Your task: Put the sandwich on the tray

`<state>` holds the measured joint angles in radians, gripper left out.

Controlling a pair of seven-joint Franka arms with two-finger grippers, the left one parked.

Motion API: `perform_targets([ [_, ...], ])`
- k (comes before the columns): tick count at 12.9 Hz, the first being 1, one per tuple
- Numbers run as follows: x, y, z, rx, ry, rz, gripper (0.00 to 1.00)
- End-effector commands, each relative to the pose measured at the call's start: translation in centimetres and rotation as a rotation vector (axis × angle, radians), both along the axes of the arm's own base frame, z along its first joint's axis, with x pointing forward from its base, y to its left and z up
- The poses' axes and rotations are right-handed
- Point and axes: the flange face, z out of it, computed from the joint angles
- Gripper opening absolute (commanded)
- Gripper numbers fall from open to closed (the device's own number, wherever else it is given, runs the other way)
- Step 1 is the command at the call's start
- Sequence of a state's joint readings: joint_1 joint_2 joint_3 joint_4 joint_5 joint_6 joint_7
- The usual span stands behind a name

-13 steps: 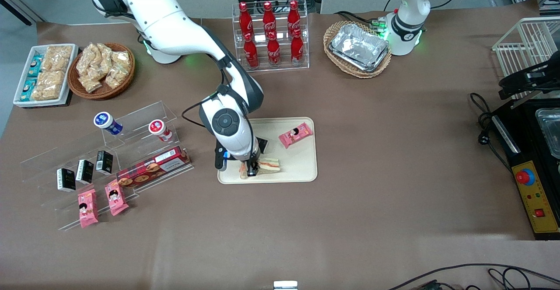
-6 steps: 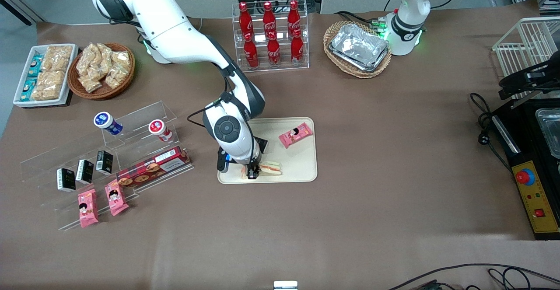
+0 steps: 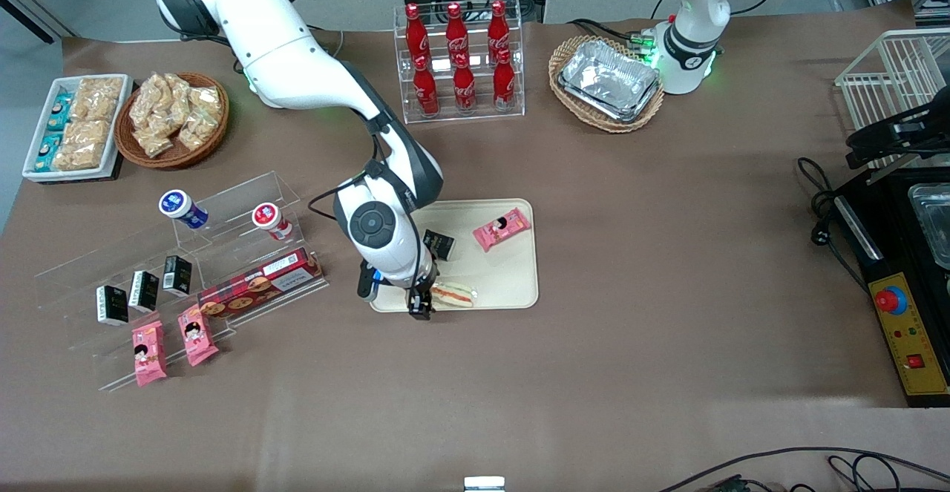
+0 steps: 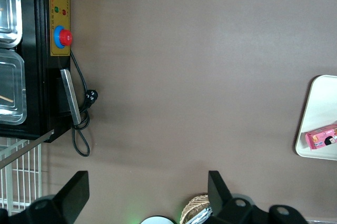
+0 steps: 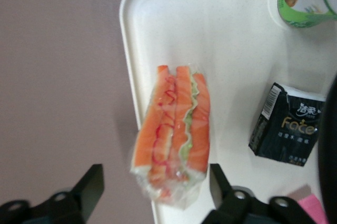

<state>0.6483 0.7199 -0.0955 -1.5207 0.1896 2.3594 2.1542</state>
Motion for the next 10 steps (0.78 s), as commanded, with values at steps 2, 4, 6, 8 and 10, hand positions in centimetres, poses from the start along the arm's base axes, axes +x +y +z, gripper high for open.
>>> perform_targets([
  [2,0.0,-1.9,9.2,0.025,0.079,-0.009,1.00],
  [4,0.1,-5.8,14.3,0.017,0.126,0.100,1.00],
  [6,-0.3,-9.2,17.4,-0.032,0.153,0.242,1.00],
  [8,0.4,-15.3,20.5,-0.083,0.144,0.388,1.00],
  [10,1.0,-21.4,22.5,-0.035,0.159,0.595,1.00],
])
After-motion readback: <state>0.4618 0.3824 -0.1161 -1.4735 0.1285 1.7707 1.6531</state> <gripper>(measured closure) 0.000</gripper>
